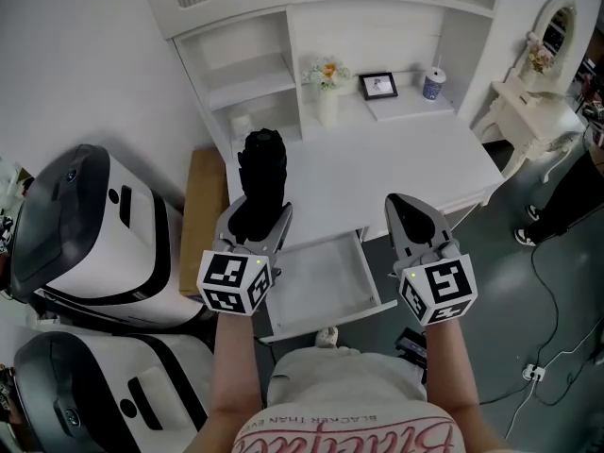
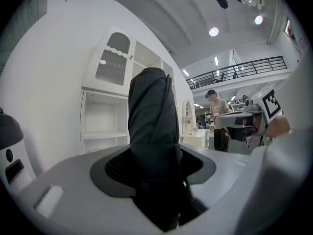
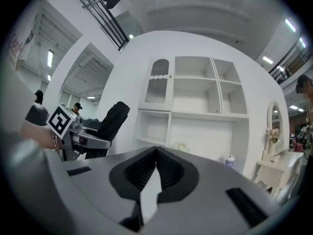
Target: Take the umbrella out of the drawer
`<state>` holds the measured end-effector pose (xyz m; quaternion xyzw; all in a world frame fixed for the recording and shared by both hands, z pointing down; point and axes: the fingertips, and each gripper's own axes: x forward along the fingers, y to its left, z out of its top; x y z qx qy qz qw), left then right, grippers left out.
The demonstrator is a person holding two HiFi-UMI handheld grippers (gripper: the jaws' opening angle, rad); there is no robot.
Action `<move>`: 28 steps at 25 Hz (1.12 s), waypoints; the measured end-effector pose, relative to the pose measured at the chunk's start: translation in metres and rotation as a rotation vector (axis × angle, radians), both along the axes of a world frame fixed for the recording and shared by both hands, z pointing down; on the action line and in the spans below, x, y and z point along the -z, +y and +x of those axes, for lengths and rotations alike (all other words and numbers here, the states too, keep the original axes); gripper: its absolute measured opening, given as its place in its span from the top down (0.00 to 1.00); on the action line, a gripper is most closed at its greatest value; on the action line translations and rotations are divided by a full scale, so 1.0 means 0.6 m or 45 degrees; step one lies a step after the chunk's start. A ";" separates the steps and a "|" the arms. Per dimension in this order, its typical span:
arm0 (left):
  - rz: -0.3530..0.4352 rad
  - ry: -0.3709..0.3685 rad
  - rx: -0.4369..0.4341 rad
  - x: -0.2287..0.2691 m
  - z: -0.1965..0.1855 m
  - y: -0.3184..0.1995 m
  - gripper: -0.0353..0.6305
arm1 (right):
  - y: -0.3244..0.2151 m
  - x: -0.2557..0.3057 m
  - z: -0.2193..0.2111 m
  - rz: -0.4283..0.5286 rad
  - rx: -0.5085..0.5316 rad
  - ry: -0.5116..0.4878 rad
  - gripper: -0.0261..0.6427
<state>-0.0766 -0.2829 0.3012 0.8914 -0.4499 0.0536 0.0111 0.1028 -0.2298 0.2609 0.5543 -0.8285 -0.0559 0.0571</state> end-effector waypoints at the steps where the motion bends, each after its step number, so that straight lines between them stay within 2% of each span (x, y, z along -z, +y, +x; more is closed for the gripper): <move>1: 0.018 0.013 0.004 0.007 -0.004 0.002 0.55 | 0.001 0.003 -0.001 0.007 -0.001 0.001 0.95; 13: 0.200 0.122 0.034 0.079 -0.037 0.028 0.55 | 0.016 0.046 0.032 0.114 -0.110 -0.005 0.95; 28: 0.249 0.142 0.038 0.103 -0.032 0.035 0.55 | 0.029 0.050 0.054 0.131 -0.146 0.060 0.95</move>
